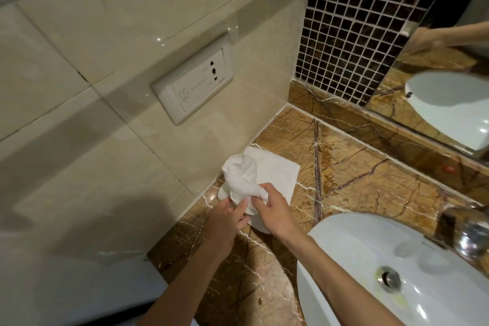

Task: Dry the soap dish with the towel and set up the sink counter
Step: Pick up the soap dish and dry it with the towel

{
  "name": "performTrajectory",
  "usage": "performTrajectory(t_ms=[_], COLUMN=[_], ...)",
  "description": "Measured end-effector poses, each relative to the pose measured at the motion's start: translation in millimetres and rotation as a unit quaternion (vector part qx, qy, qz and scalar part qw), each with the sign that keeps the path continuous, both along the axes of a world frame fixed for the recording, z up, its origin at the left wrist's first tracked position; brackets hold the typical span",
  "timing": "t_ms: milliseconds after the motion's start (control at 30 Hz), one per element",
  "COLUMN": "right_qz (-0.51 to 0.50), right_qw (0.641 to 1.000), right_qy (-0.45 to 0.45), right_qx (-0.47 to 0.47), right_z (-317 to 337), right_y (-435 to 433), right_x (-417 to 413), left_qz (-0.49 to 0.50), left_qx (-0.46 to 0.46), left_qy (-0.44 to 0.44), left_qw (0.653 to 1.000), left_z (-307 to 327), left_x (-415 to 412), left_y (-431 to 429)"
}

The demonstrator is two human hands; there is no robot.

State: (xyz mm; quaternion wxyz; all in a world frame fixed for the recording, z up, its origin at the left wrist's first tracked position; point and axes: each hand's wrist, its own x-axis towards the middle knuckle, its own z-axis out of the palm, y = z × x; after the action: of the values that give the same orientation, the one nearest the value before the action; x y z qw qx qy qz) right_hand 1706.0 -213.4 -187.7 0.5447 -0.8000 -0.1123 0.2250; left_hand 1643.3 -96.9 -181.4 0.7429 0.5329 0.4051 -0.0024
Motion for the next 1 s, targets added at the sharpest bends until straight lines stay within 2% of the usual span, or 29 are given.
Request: performTrajectory(t_ms=[67,100,167,333,433,533,700,767,867,1000], right_qz=[0.008,0.014,0.025,0.007,0.003,0.02,0.048,0.046,0.034,0.025], right_qw=[1.0,1.0,1.0,1.0,1.0,0.997,0.984,0.987,0.996,0.997], right_qy=[-0.006,-0.009,-0.013,0.005,0.001,-0.041,-0.103,-0.074,0.011,0.008], right_qx=[-0.001,-0.001,-0.004,0.003,-0.022,-0.069,-0.139,-0.138,-0.085,-0.073], right_z=[-1.0,-1.6,-2.1,2.2,6.0,12.9,25.9,27.6,27.2,23.8], right_y=[-3.0,-4.4,-6.5,-4.7,-2.1,-2.4,4.4,5.9,3.0,-1.5], right_x=[1.1,1.3,1.1,3.6,1.2,-5.7,-8.7,-5.2,3.0,10.6], left_qz=[-0.017,-0.045,-0.088,-0.096,-0.039,0.031,0.053,0.06,0.041,0.012], left_qx=[-0.13,-0.155,-0.126,-0.096,-0.076,-0.088,-0.113,-0.127,-0.14,-0.107], left_qy=[0.016,0.025,0.048,0.057,0.056,0.054,0.019,0.015,-0.003,-0.012], left_qw=[0.991,0.987,0.987,0.989,0.995,0.994,0.992,0.99,0.989,0.994], left_z=[3.6,5.9,4.3,4.9,3.6,-0.9,-4.0,-4.6,-3.3,1.0], left_x=[5.6,7.8,9.7,2.1,-1.8,-4.1,-8.9,-9.8,-14.4,-15.8], left_y=[12.0,18.5,27.0,25.4,14.0,10.4,6.4,7.6,13.1,16.7])
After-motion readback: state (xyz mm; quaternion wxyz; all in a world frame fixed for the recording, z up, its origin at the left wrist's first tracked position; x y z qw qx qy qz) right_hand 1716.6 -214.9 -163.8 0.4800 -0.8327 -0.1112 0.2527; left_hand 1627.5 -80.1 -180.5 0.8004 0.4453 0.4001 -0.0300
